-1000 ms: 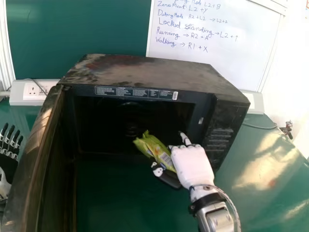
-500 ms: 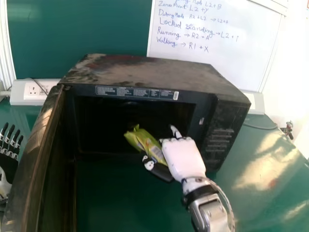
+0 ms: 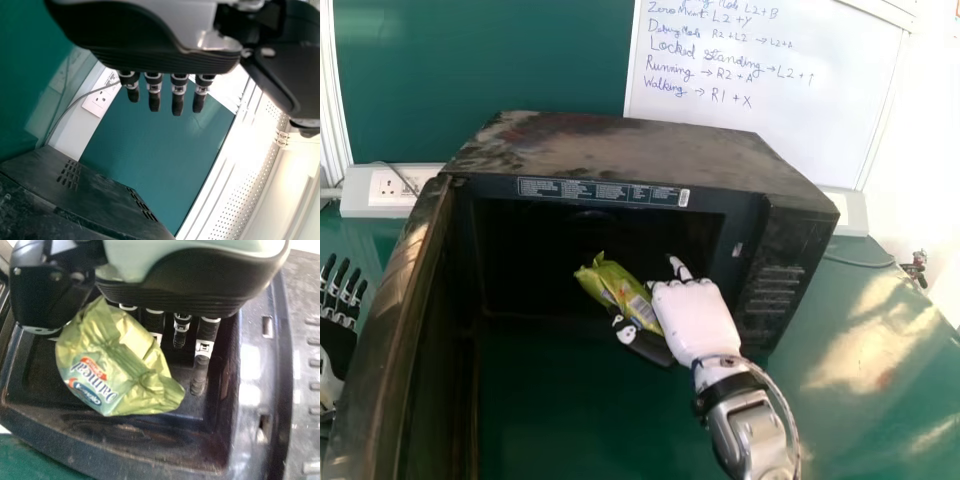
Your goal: Put biscuit inside oven
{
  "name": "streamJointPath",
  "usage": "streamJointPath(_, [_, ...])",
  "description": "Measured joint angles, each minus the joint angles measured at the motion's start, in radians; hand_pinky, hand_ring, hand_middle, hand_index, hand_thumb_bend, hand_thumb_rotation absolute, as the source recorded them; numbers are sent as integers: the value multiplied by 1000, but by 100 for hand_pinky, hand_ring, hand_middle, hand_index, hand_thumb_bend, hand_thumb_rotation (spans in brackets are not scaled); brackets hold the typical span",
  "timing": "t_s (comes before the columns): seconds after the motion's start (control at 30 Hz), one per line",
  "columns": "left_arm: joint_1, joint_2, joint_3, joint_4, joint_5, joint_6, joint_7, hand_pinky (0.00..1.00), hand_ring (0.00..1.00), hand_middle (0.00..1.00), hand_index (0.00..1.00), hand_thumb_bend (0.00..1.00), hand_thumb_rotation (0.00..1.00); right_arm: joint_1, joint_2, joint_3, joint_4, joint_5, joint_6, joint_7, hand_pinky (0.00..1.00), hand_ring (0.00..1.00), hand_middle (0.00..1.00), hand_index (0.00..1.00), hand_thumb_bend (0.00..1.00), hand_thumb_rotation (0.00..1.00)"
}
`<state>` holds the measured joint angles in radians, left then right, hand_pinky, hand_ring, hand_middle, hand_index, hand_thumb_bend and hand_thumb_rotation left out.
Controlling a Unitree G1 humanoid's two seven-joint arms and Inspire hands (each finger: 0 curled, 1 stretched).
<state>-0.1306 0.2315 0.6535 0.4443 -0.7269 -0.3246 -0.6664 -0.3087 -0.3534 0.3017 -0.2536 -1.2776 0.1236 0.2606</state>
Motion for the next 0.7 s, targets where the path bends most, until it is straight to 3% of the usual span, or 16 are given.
streamJointPath(0.07, [-1,0,0,1,0,0,0,60,69,78,94,0,0,-7,1,3,16,2,2,-2,47,45,45,55,51,0])
streamJointPath(0.17, [0,1,0,2,0,0,-3,79,72,79,95,0,0,-26,1,8,48,11,4,-13,48,44,45,55,51,0])
streamJointPath(0.27, [0,0,0,0,0,0,-3,83,73,80,95,0,0,-47,4,12,80,14,7,-32,45,43,45,55,51,0])
streamJointPath(0.43, [0,0,0,0,0,-1,-2,74,71,79,94,0,0,-85,5,24,138,17,8,-60,42,42,46,55,51,0])
streamJointPath(0.57, [0,0,0,0,0,-1,-2,78,71,79,94,0,0,-113,8,38,178,21,8,-78,46,44,47,55,51,0])
streamJointPath(0.7, [0,0,0,-1,0,-1,-1,72,70,78,94,0,0,-140,17,52,222,46,7,-88,50,45,48,54,52,0])
